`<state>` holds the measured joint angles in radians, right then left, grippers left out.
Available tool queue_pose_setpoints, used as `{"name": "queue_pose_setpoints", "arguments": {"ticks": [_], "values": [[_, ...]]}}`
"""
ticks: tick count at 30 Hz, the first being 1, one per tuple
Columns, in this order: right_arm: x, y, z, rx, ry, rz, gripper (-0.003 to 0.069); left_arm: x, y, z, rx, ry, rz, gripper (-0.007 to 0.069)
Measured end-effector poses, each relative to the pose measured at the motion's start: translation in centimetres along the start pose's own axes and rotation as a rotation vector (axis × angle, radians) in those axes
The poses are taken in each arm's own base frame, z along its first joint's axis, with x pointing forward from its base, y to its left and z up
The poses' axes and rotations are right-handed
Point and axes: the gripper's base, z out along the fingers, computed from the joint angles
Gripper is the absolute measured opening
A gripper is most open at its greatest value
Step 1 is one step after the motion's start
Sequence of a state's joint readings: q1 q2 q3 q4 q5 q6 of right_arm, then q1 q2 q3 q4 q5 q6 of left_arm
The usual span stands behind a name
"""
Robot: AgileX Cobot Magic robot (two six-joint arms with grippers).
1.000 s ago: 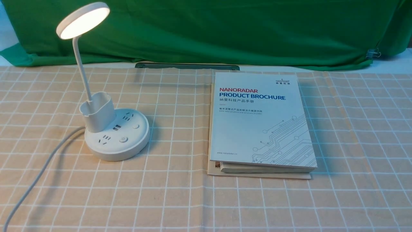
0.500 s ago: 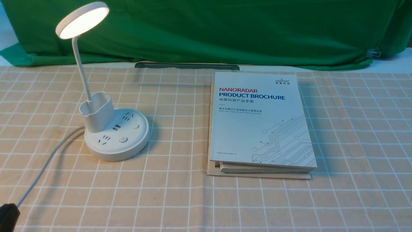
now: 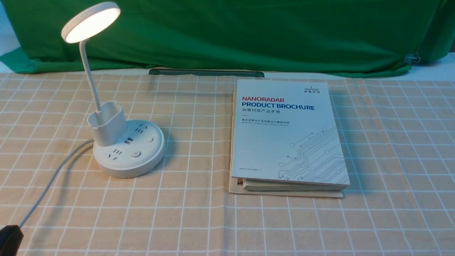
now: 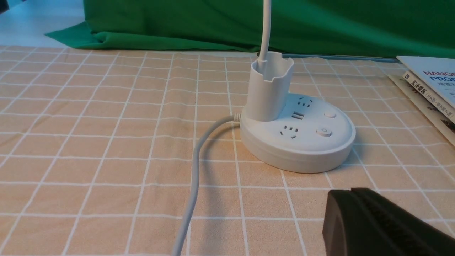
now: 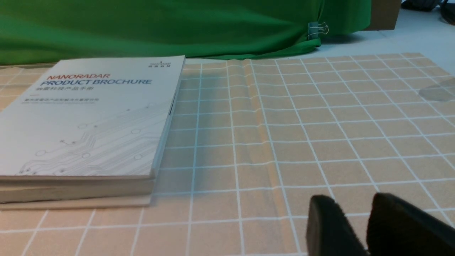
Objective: Turn on the table lamp on the light coffee tablecloth with your hand.
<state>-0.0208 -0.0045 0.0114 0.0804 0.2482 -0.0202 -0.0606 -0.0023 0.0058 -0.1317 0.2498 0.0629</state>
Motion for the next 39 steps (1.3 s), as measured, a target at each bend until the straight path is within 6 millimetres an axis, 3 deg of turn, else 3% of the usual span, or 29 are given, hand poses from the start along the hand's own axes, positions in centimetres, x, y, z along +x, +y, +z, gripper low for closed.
{"name": "queue_pose_setpoints", "arguments": {"ticks": [39], "values": [[0.0, 0.0, 0.0, 0.0, 0.0, 0.0, 0.0238, 0.0, 0.0, 0.0, 0.0, 0.0, 0.017, 0.0021]]}}
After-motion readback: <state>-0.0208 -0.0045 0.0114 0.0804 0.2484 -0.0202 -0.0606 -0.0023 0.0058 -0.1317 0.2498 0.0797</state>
